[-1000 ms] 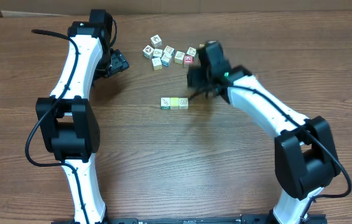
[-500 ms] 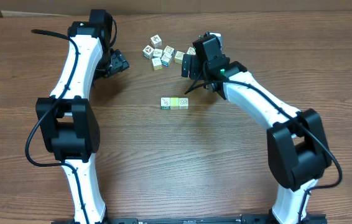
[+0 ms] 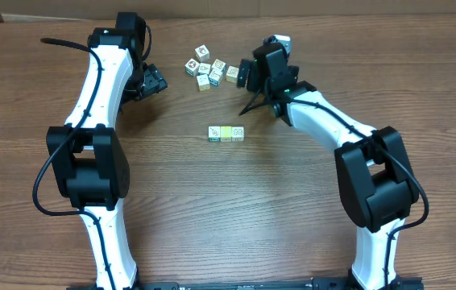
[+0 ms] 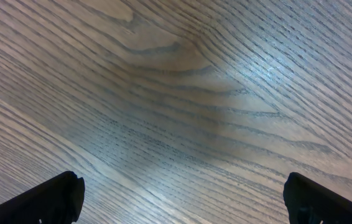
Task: Form a horizontal line
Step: 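Raise the right gripper and move it up to the block cluster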
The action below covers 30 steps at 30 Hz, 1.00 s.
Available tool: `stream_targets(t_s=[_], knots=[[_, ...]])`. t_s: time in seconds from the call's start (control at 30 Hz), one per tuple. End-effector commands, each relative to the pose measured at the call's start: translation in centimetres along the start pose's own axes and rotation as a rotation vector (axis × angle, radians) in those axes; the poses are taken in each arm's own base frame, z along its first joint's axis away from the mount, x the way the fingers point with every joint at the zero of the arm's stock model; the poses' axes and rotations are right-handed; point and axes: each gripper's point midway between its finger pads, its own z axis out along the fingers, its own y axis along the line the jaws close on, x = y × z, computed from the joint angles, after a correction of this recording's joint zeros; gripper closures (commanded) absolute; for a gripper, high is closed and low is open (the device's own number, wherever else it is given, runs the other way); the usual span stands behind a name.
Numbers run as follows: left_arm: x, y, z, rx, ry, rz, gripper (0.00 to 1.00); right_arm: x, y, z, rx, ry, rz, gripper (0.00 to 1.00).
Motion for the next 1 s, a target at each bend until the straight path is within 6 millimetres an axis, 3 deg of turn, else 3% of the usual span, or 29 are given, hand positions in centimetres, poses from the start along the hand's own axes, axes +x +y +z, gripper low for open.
stream_targets(t_s=[0.0,0.13,0.6,0.97], knots=[[-0.3,-0.3,0.0,0.002,-0.01,0.01,0.0,-1.4,-1.8,0.4,0.033,-0.035,0.029,0.0],[-0.3,-0.3,0.0,0.002,-0.01,0.01,0.0,-1.9,-2.8,0.6,0.035,-0.04,0.049,0.01],[-0.3,-0.3,0.0,0.002,-0.01,0.01,0.0,-1.7,-2.5,0.8,0.018,-0.035,0.049,0.01],[-0.3,-0.3,0.0,0.002,-0.01,0.01,0.0,0.0,-2.8,3.1,0.023,-0.026,0.047,0.01]])
